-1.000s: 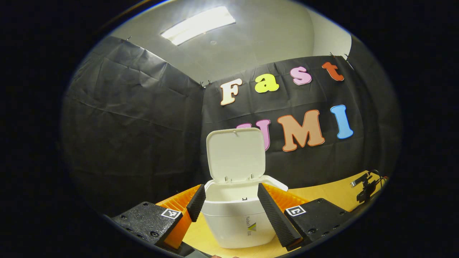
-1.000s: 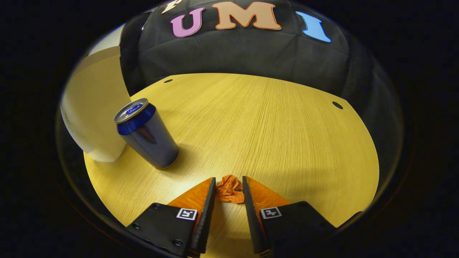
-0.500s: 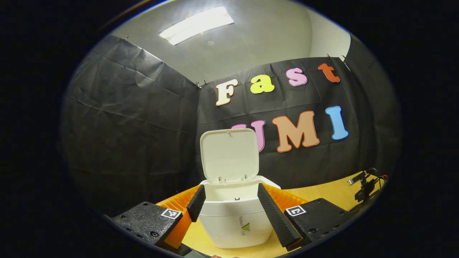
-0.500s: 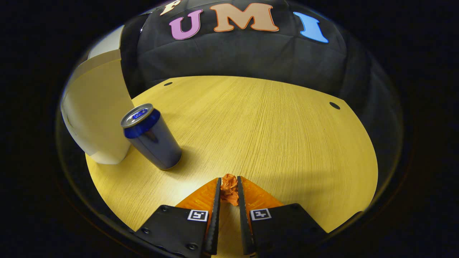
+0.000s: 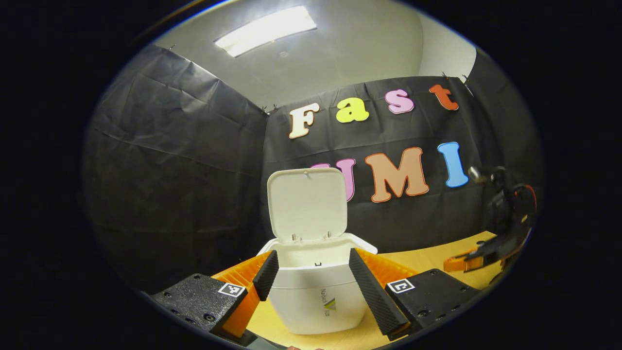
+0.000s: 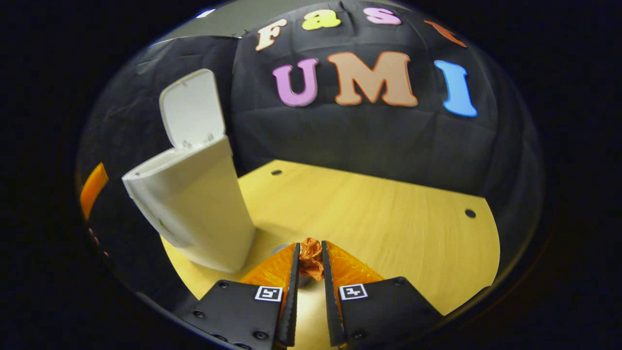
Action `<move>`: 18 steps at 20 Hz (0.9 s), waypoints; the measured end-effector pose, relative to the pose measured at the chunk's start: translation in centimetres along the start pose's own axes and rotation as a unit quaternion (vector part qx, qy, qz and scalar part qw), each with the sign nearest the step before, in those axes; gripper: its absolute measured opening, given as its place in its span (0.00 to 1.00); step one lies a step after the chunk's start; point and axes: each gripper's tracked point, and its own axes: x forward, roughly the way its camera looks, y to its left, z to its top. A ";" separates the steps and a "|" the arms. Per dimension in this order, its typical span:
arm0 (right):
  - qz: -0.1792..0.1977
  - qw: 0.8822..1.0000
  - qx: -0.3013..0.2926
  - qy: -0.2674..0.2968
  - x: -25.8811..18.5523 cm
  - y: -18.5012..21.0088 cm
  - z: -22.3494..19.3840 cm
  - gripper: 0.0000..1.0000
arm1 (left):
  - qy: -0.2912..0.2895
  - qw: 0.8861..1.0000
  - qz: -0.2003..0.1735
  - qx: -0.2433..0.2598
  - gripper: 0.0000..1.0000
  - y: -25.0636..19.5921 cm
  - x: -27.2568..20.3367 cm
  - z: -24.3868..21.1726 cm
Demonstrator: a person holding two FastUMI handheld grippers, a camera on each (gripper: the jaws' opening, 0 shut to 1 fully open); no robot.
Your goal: Press the lid of the desktop garbage bin to open it, pick up the crumpled paper on the desktop and throw it into the bin, then pick up the pop can on the desktop and drop it into the bin, and finally close the garbage bin lid.
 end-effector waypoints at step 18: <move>0.171 0.977 -0.081 -0.095 2.9 18.5 11.4 0.67 | 0.020 0.999 0.042 0.019 0.90 3.8 -1.5 -0.9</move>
